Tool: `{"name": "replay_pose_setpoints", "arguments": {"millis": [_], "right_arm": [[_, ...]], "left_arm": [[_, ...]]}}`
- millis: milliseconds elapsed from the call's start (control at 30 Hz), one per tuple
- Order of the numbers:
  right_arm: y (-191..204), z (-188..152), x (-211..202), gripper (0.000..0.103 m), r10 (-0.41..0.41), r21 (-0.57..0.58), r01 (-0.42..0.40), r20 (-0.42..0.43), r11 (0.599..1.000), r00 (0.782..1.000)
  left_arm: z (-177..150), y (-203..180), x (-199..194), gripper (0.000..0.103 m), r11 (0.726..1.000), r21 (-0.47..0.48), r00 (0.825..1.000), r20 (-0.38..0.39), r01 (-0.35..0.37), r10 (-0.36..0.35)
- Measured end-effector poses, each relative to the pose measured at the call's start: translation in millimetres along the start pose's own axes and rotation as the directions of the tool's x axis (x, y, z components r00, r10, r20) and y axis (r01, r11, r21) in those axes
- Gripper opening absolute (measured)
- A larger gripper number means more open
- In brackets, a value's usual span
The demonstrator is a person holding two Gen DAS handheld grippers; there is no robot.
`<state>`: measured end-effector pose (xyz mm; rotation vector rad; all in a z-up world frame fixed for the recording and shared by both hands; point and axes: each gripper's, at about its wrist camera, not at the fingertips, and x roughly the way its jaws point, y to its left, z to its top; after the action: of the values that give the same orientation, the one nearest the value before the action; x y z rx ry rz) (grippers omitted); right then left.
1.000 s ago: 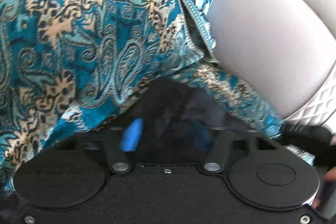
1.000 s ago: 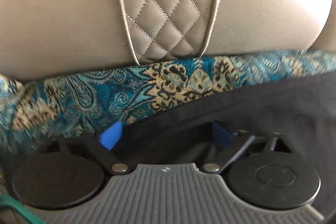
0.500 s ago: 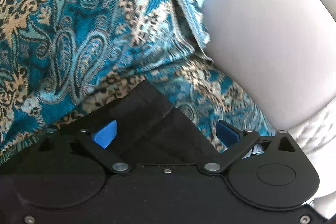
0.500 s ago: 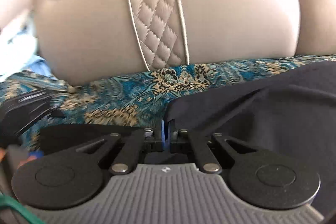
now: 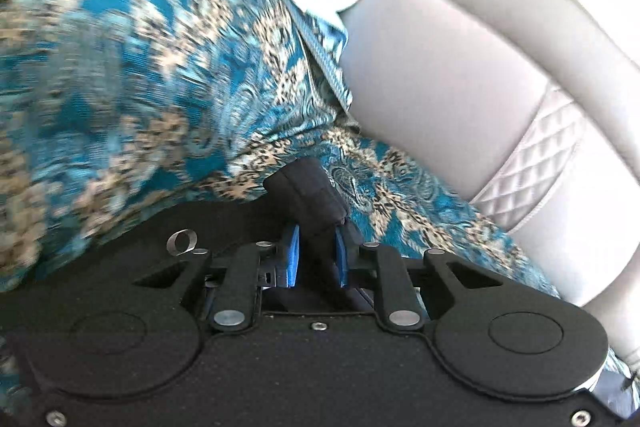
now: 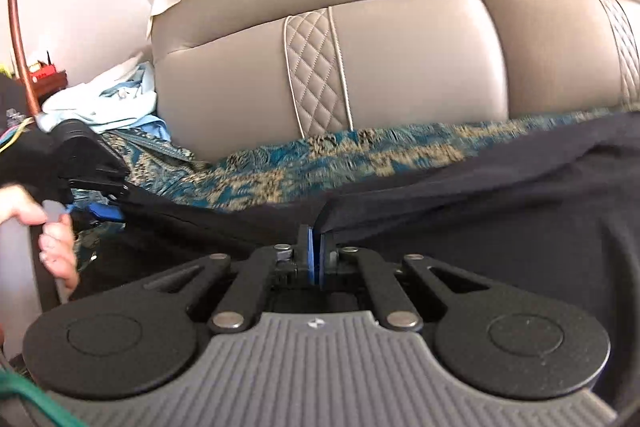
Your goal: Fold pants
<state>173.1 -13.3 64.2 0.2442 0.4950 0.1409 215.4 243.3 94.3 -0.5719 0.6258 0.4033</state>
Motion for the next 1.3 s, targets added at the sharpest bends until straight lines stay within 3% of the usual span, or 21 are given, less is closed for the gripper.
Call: {"name": "replay_pose_setpoints", "arguments": {"millis": [133, 233, 300, 433, 500, 533, 600, 667, 733, 833, 1033, 1133, 1300], "right_arm": [[-8.0, -20.0, -31.1, 0.004, 0.037, 0.043, -0.036, -0.02, 0.998, 0.999], [-12.2, -36.2, -45.1, 0.004, 0.044, 0.058, -0.042, -0.041, 0.997, 0.998], [-15.8, -45.0, -48.2, 0.004, 0.031, 0.066, -0.027, -0.061, 0.997, 0.998], [-23.6, -54.9, -51.3, 0.005, 0.03, 0.081, -0.024, -0.07, 0.996, 0.997], [-25.6, -57.6, -50.7, 0.005, 0.032, 0.074, -0.027, -0.072, 0.997, 0.997], [-26.4, -59.7, -50.6, 0.005, 0.034, 0.075, -0.029, -0.075, 0.997, 0.997], [-28.6, -62.9, -50.0, 0.005, 0.039, 0.086, -0.032, -0.078, 0.996, 0.996], [-30.0, -64.7, -49.2, 0.005, 0.044, 0.096, -0.036, -0.08, 0.995, 0.996], [-31.0, -65.4, -49.7, 0.006, 0.051, 0.109, -0.042, -0.076, 0.993, 0.996], [-33.8, -67.4, -51.7, 0.006, 0.07, 0.137, -0.06, -0.069, 0.989, 0.995], [-43.8, -67.9, -52.7, 0.006, 0.113, 0.216, -0.096, -0.066, 0.972, 0.991], [-45.9, -62.4, -56.2, 0.006, 0.135, 0.249, -0.119, -0.048, 0.961, 0.99], [-49.3, -49.9, -62.3, 0.006, 0.17, 0.306, -0.156, -0.022, 0.939, 0.985]], "left_arm": [[-23.4, 24.8, -49.8, 0.018, 1.0, -0.027, 0.998, 0.059, 0.014, -0.013], [-42.0, 45.0, -68.5, 0.024, 0.996, -0.085, 0.999, 0.045, 0.018, -0.014], [-54.3, 57.4, -70.8, 0.047, 0.993, -0.119, 1.0, 0.0, 0.012, -0.012], [-75.2, 71.2, -85.4, 0.06, 0.986, -0.159, 0.997, -0.051, 0.046, -0.055], [-82.4, 69.1, -94.4, 0.085, 0.987, -0.141, 0.996, -0.049, 0.071, -0.079], [-85.5, 68.0, -97.2, 0.088, 0.987, -0.131, 0.994, -0.041, 0.09, -0.097], [-90.5, 68.1, -98.7, 0.089, 0.987, -0.133, 0.994, -0.04, 0.094, -0.1], [-91.7, 71.7, -95.7, 0.086, 0.983, -0.179, 0.996, -0.078, 0.031, -0.045], [-95.8, 78.1, -98.5, 0.082, 0.976, -0.217, 0.994, -0.1, 0.02, -0.042], [-108.1, 88.6, -107.8, 0.077, 0.963, -0.261, 0.989, -0.111, 0.065, -0.097], [-114.6, 88.9, -104.1, 0.074, 0.964, -0.236, 0.979, -0.132, 0.122, -0.156], [-112.0, 85.7, -97.7, 0.073, 0.949, -0.275, 0.968, -0.149, 0.158, -0.204], [-116.3, 73.3, -96.0, 0.068, 0.944, -0.261, 0.947, -0.194, 0.202, -0.256]]}}
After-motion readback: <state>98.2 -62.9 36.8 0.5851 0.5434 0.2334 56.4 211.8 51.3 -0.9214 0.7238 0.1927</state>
